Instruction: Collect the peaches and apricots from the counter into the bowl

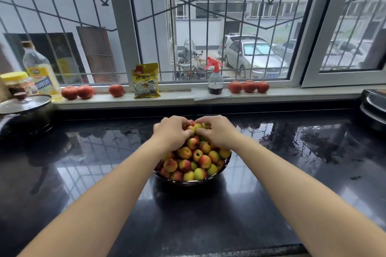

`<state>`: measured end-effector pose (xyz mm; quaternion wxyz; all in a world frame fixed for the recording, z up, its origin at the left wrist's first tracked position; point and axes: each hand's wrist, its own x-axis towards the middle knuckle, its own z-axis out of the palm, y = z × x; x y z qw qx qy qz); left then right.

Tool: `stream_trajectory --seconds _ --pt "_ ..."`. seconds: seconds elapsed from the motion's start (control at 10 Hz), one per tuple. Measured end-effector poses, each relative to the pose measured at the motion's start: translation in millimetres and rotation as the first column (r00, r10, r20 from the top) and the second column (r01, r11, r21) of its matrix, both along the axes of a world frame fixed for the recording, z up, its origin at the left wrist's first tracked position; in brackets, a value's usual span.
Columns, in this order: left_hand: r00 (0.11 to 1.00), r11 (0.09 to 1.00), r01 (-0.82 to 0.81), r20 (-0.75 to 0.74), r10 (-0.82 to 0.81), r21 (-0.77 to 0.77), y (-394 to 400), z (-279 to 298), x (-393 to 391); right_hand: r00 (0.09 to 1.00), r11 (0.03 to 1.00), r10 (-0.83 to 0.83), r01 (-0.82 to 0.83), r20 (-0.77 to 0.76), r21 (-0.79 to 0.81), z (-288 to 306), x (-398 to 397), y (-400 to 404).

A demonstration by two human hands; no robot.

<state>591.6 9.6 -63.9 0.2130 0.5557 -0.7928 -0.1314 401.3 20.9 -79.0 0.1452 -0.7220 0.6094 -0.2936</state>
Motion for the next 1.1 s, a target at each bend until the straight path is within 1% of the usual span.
stream_trajectory --seconds 0.1,0.2,0.3,0.4,0.5,0.6,0.7,0.8,0.9,1.0,1.1 --pt "0.994 0.997 0.046 -0.101 -0.051 -0.056 5 2 -7 0.992 0.993 -0.119 0.12 0.051 -0.023 2 -20 -1" --pt "0.99 0.99 0.128 0.073 -0.124 -0.059 15 1 -25 0.995 0.993 -0.094 0.095 -0.013 0.07 -3 -39 4" --pt "0.95 0.986 0.135 0.297 -0.101 -0.098 19 -4 -38 0.981 0.986 -0.038 0.007 0.189 0.165 -7 -39 6" --pt "0.977 0.987 0.092 0.206 -0.064 -0.13 17 -4 -38 0.949 0.989 -0.073 0.029 0.305 0.146 -4 -39 5" --pt "0.992 0.983 0.07 0.114 -0.051 -0.168 16 -5 -29 0.978 0.987 -0.062 0.03 0.2 0.161 -10 -41 7" --pt "0.995 0.983 -0.02 -0.101 0.002 -0.185 16 -9 -7 0.985 0.986 -0.06 0.033 0.161 0.165 -17 -42 9" --pt "0.953 0.985 -0.153 -0.276 0.124 -0.084 13 -16 23 0.952 0.99 -0.094 0.058 0.292 0.127 -15 -41 9" --pt "0.87 0.969 -0.236 -0.427 0.246 0.077 12 -29 46 0.896 0.981 -0.131 0.055 0.425 0.186 -15 -34 12" --pt "0.843 0.959 -0.176 -0.469 0.263 0.222 19 -53 44 0.89 0.96 -0.162 0.042 0.426 0.278 -29 -20 16" --pt "0.834 0.954 -0.25 -0.464 0.298 0.163 30 -68 35 0.839 0.952 -0.2 0.044 0.506 0.304 -37 -12 20" --pt "0.769 0.938 -0.309 -0.539 0.343 0.156 30 -61 38 0.74 0.96 -0.221 0.05 0.635 0.276 -32 -21 23"
